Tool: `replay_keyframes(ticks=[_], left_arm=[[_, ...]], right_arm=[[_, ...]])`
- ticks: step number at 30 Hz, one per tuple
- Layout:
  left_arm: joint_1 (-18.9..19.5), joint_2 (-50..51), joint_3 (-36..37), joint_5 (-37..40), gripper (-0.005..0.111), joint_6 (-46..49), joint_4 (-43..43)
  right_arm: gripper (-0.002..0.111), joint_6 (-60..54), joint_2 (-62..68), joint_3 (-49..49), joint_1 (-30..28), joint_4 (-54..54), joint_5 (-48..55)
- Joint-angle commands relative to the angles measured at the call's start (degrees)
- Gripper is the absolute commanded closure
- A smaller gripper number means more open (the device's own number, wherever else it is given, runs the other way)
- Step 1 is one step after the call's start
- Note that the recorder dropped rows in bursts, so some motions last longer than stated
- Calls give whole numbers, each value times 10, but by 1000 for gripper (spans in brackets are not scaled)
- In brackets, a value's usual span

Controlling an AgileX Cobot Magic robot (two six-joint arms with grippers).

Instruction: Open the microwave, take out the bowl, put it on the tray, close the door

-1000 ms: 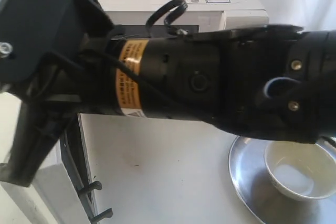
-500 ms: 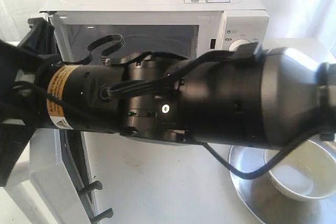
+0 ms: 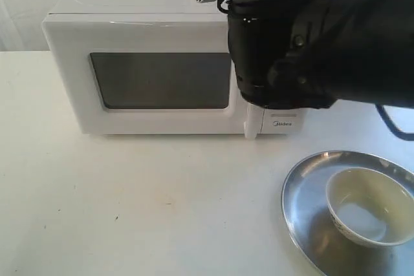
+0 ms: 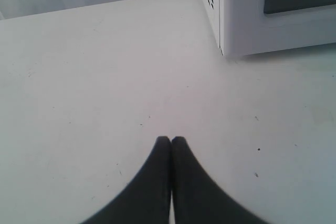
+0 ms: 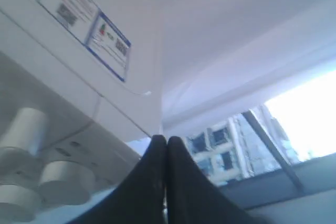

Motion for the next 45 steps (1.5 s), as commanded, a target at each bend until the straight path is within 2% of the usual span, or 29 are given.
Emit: replay_keyframes(ticks=[1,5,8,11,18,20,24,31,34,38,41,43,45], left_arm=[[0,-1,-1,-1,107,-4,-2],[0,-1,-1,-1,107,-4,-2],[0,-1,-1,-1,107,-4,-2],[0,-1,-1,-1,107,-4,-2],[0,-1,-1,-1,107,-4,-2],[0,-1,-1,-1,107,-4,-2],[0,-1,-1,-1,107,-4,-2],[0,-1,-1,-1,107,-4,-2],[0,-1,-1,-1,107,-4,-2],[0,-1,-1,-1,107,-4,-2],[0,-1,-1,-1,107,-4,-2],[0,-1,-1,-1,107,-4,-2],[0,-1,-1,-1,107,-4,-2]], right_arm=[[108,8,-52,17,37,81,-163],[108,-19,-118,59,73,148,-426],[108,-19,-181,107,103,190,-539],[108,-19,-250,170,135,208,-588],[108,20,-424,298,161,226,-601],[108,81,-467,322,161,237,-603],[108,145,-532,337,161,240,-602],[108,123,-618,334,161,208,-600],[108,92,-656,338,161,174,-548],[108,101,-675,362,161,171,-400],[108,108,-713,403,109,158,-380],[108,108,-742,436,55,134,-430],[108,109,-784,476,-23,90,-518]])
